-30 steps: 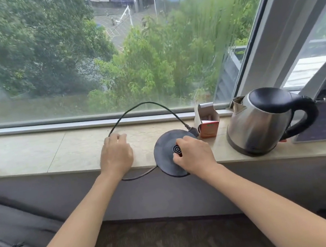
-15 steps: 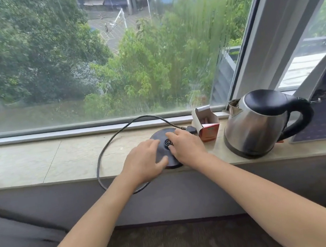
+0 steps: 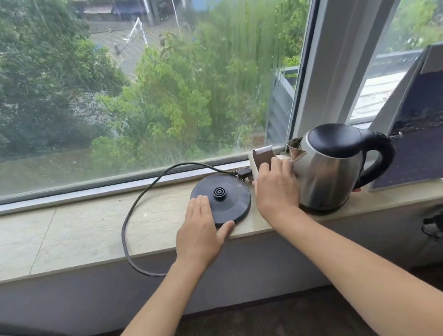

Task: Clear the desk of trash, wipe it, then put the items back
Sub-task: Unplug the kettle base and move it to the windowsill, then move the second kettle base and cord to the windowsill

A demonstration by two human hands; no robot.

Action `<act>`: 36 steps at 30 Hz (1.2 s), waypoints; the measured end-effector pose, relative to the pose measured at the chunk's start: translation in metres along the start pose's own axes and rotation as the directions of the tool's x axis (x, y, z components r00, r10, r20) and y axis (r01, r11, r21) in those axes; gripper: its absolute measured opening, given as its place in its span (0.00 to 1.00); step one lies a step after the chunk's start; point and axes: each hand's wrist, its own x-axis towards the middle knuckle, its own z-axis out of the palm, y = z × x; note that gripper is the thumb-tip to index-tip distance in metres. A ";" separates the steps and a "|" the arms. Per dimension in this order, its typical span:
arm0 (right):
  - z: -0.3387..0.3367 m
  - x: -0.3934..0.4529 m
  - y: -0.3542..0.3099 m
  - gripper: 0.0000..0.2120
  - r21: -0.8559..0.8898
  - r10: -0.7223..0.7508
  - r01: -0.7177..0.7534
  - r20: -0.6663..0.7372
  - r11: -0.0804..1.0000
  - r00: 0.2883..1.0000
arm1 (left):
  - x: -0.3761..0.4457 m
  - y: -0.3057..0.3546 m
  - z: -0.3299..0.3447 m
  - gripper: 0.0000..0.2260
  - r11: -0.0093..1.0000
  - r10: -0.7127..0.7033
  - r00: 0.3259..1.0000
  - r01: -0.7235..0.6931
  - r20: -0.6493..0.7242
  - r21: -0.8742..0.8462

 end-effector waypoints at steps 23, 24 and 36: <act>-0.066 -0.237 0.274 0.26 0.273 0.602 -0.546 -0.209 0.792 0.771 | -0.076 0.283 0.089 0.21 0.650 0.738 0.674 -0.723 -0.030 -0.232; -0.070 -0.246 0.290 0.27 0.274 0.640 -0.583 -0.212 0.764 0.739 | -0.081 0.305 0.094 0.18 0.626 0.758 0.652 -0.736 -0.023 -0.257; -0.119 -0.362 0.480 0.30 0.258 0.861 -0.822 -0.178 0.508 0.476 | -0.189 0.543 0.175 0.27 0.374 0.927 0.372 -0.909 0.046 -0.187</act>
